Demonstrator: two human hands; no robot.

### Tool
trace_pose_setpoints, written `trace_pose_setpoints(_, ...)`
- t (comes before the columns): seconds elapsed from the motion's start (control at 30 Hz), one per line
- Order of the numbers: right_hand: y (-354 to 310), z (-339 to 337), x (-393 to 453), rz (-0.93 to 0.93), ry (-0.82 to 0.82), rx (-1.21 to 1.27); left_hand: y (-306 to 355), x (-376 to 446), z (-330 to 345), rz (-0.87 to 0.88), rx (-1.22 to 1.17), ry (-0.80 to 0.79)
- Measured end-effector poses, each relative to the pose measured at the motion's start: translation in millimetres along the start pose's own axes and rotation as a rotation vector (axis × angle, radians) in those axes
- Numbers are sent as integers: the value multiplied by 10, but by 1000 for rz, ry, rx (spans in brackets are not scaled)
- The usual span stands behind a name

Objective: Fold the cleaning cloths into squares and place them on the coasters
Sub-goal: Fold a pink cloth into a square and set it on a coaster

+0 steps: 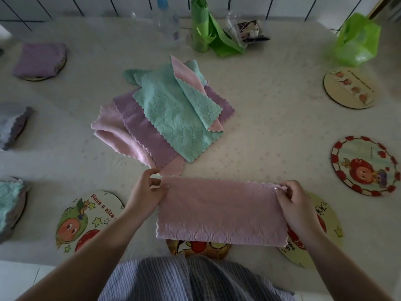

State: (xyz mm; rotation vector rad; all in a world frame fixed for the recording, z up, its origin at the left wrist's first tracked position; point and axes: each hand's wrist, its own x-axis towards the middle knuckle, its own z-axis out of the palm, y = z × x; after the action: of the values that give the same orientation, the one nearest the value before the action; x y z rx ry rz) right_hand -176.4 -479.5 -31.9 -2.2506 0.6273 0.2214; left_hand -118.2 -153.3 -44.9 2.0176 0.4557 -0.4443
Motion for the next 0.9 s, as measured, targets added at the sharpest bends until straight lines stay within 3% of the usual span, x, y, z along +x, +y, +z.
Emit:
trace_pose_setpoints(0.5, -36, 13, -4, 16, 43, 98, 21, -11, 28, 69, 85, 86)
trace_pose_setpoints(0.63, -125, 2, -270, -258, 111, -184, 60, -399, 90, 418, 349, 153)
trace_pose_setpoints(0.77, -247, 340, -653, -441, -153, -405, 55, -704, 424, 777, 585, -188)
trace_pose_setpoints(0.9, -205, 702, -802, -549, -260, -538, -140, -684, 640, 949, 795, -290)
